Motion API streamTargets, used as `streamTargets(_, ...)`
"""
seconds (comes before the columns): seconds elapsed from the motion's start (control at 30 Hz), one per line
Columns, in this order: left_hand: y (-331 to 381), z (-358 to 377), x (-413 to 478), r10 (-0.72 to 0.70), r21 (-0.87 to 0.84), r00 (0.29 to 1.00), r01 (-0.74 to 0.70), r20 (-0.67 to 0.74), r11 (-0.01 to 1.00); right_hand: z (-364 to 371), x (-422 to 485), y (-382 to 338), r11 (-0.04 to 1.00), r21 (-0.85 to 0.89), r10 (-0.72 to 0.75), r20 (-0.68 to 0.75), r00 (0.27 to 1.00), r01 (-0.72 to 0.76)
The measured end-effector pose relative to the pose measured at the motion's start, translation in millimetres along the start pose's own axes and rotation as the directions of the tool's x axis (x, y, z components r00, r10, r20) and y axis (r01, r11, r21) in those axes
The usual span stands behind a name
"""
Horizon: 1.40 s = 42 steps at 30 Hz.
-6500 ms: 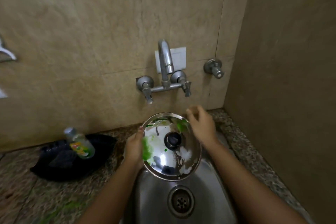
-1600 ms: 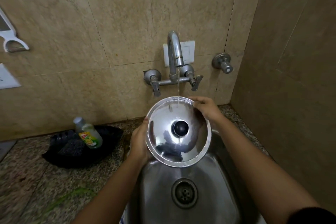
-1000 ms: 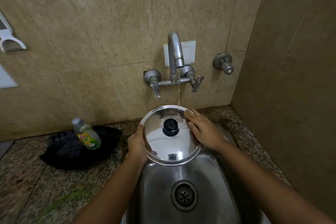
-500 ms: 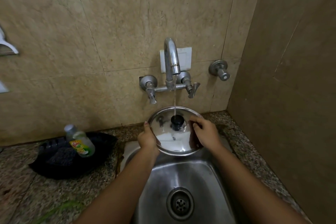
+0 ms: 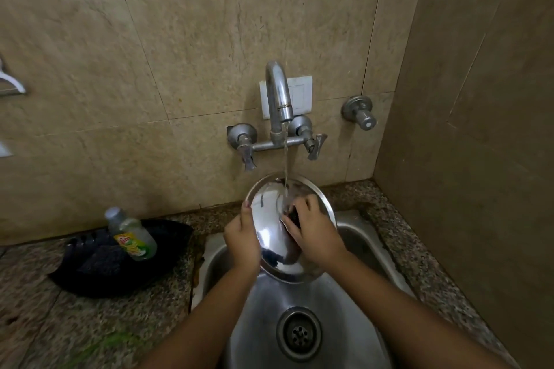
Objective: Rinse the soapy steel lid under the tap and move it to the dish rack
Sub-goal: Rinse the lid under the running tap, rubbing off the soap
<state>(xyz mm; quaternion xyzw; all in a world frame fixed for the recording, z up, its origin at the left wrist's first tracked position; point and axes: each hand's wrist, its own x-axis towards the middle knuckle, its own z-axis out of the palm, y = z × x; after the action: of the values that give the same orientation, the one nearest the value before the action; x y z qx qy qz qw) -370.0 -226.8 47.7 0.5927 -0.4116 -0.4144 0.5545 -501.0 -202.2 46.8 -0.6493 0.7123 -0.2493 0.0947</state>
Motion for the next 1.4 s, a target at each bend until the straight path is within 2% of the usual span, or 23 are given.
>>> streamTargets(0.1,-9,0,-16,0.027,0.004,0.999,-0.027,-0.019,1.0,14,1,-8,0.984,0.088,0.165,-0.092,0.982,-0.157)
streamTargets(0.23,-29,-12,0,-0.093,-0.021,0.996,0.093,-0.014,0.995,20,-3,-1,0.999,0.036,0.03,0.001,1.0,-0.03)
streamTargets(0.33,-48,-18,-5,-0.118,0.025,0.993,0.117,0.025,0.993,30,-26,14,0.998,0.064,-0.034,0.1,0.994,0.027)
streamTargets(0.4,-61,-22,-13,-0.146,0.029,0.989,0.145,0.038,0.989,41,-39,29,0.989,0.139,0.03,0.127,0.991,-0.048)
streamTargets(0.5,-71,-23,-16,-0.184,0.044,0.982,0.182,0.045,0.982,53,-41,36,0.952,0.205,0.214,0.082,0.973,-0.227)
streamTargets(0.57,-76,-22,-13,-0.154,0.073,0.984,0.148,0.089,0.986,58,-32,30,0.955,0.177,0.236,0.024,0.971,-0.237)
streamTargets(0.6,-77,-21,-11,-0.128,0.09,0.984,0.117,0.122,0.989,58,-28,24,0.977,0.134,0.168,0.019,0.986,-0.169)
streamTargets(0.67,-79,-18,-7,-0.082,0.115,0.982,0.062,0.173,0.991,60,-24,9,0.995,0.04,-0.096,0.093,0.991,0.093)
streamTargets(0.73,-80,-18,-4,-0.066,0.113,0.979,0.045,0.195,0.993,63,-26,3,0.937,-0.041,-0.332,0.204,0.921,0.347)
streamTargets(0.77,-79,-18,-4,-0.068,0.097,0.979,0.051,0.191,0.994,64,-25,5,0.912,-0.068,-0.379,0.241,0.893,0.405)
streamTargets(0.8,-81,-19,-3,-0.084,0.085,0.98,0.069,0.182,0.994,67,-24,12,0.917,-0.069,-0.366,0.249,0.897,0.394)
streamTargets(0.83,-83,-19,-3,-0.109,0.081,0.98,0.097,0.164,0.992,69,-24,21,0.946,-0.046,-0.301,0.23,0.925,0.32)
streamTargets(0.9,-90,-22,-5,-0.175,0.059,0.977,0.169,0.123,0.984,76,-28,42,0.999,0.044,-0.031,0.163,0.986,0.024)
streamTargets(0.97,-97,-26,-8,-0.221,0.045,0.971,0.218,0.094,0.975,84,-38,56,0.964,0.121,0.212,0.181,0.96,-0.236)
streamTargets(1.03,-104,-28,-8,-0.241,0.027,0.966,0.24,0.095,0.971,87,-42,56,0.953,0.122,0.252,0.188,0.949,-0.277)
streamTargets(1.1,-107,-27,-5,-0.246,0.03,0.963,0.244,0.107,0.969,86,-34,45,0.98,0.059,0.177,0.149,0.973,-0.188)
streamTargets(1.17,-106,-21,-4,-0.215,0.074,0.968,0.207,0.127,0.975,84,-25,27,0.998,-0.064,0.005,0.13,0.991,0.003)
streamTargets(1.23,-104,-17,-2,-0.196,0.057,0.973,0.19,0.123,0.98,89,-29,9,0.966,-0.155,-0.182,0.17,0.969,0.209)
streamTargets(1.33,-102,-18,2,-0.192,-0.031,0.975,0.196,0.109,0.98,100,-66,14,0.871,-0.095,-0.449,0.248,0.859,0.482)
streamTargets(1.4,-108,-24,8,-0.246,-0.054,0.967,0.249,0.066,0.967,104,-90,46,0.811,0.009,-0.549,0.354,0.757,0.585)
